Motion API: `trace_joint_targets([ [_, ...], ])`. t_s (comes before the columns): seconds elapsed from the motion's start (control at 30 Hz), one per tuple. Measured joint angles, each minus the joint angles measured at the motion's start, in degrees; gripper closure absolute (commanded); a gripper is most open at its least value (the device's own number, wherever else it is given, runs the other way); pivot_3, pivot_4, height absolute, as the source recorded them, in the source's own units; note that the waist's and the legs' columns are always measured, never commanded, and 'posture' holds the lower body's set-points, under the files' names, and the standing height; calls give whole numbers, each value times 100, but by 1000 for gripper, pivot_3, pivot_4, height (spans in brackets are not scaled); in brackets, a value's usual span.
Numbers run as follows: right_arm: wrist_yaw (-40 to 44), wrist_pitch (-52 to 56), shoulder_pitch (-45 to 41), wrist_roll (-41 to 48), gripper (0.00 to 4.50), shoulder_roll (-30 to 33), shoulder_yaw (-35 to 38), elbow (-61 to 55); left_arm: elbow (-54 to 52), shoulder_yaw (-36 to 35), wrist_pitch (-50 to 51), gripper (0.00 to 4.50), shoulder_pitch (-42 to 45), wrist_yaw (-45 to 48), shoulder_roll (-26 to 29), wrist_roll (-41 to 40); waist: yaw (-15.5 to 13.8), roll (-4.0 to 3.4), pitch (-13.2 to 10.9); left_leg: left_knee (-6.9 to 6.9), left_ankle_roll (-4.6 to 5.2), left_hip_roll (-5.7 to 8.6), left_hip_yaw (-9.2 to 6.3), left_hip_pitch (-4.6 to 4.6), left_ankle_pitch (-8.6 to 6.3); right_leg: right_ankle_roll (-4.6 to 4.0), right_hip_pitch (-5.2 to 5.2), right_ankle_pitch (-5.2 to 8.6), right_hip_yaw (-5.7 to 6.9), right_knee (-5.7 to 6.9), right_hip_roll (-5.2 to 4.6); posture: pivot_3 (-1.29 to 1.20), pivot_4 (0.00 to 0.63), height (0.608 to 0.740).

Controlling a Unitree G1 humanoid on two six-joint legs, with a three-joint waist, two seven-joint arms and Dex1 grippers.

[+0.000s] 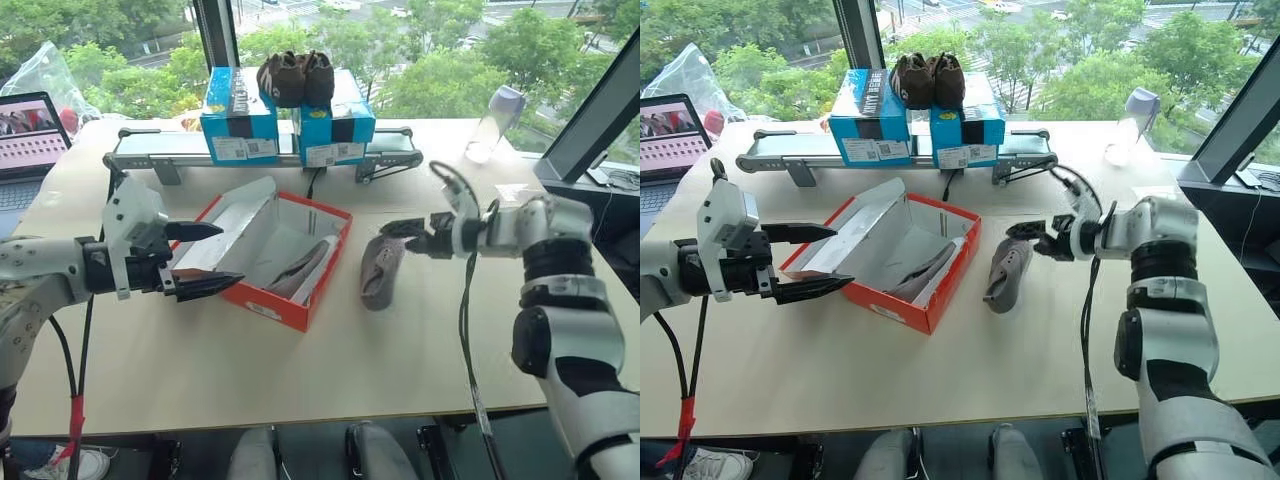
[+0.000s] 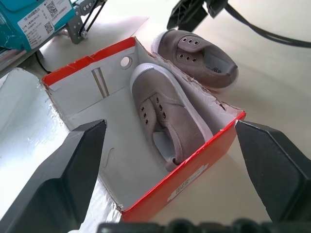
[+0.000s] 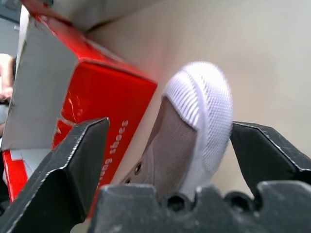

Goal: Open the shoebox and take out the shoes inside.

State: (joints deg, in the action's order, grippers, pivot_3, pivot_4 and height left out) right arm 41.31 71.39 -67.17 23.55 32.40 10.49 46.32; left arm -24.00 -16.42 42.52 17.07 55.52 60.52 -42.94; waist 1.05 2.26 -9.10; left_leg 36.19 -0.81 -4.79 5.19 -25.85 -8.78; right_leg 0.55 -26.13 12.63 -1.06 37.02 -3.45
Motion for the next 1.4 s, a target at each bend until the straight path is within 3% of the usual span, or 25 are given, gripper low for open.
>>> trace_joint_targets([
  [0.23, 396, -578, -303, -215, 35, 233, -614, -748, 5, 2, 0, 0, 19, -27, 0, 3, 17, -2, -1, -2, 0, -1, 1, 0, 0, 0, -4, 0, -1, 1, 1, 0, 150, 740],
  [0.33, 981, -1384, -241, -348, 35, 394, -1186, -1885, 11, 9, -1, 0, 40, -33, -1, 6, 14, -5, -3, -6, 0, -2, 1, -1, 0, 0, -6, 1, -1, 0, 1, 0, 150, 740],
  [0.43, 2192, -3171, 232, -723, 35, 889, -2092, -3760, 39, 31, -6, 0, 81, -35, -11, 12, -17, -5, -2, -13, -2, -4, 1, 1, -1, 20, -5, 16, 5, -2, 2, 0, 150, 740],
  [0.53, 2920, -3966, 451, -922, 35, 838, -2853, -4510, 89, 50, -12, 0, 112, -36, -28, 17, -5, -4, -2, -2, -2, -6, 4, 1, -1, 16, -4, 14, 6, 1, 2, 0, 150, 740],
  [0.77, 3608, -5296, 371, -1416, 35, 133, -3599, -4090, 95, 13, -15, 0, 117, -13, -69, -8, -11, -5, -3, 36, -3, -11, 6, 2, 1, 16, -2, 2, 6, 12, 2, 0, 150, 740],
  [1.07, 3395, -7048, -400, -2482, 35, -1272, -4088, -2139, -128, -394, 50, 0, -143, -15, -17, -145, -3, -5, -3, 36, -3, -13, 7, -1, 2, -12, -4, -29, 8, 12, 4, 0, 150, 740],
  [1.4, 4005, -7984, -511, -2910, 35, -1475, -4247, -947, -495, -1317, 413, 0, -650, -193, -5, -457, -9, -5, -3, 37, -5, -15, 4, -2, 2, -11, -4, -28, 13, 17, 3, 0, 150, 740],
])
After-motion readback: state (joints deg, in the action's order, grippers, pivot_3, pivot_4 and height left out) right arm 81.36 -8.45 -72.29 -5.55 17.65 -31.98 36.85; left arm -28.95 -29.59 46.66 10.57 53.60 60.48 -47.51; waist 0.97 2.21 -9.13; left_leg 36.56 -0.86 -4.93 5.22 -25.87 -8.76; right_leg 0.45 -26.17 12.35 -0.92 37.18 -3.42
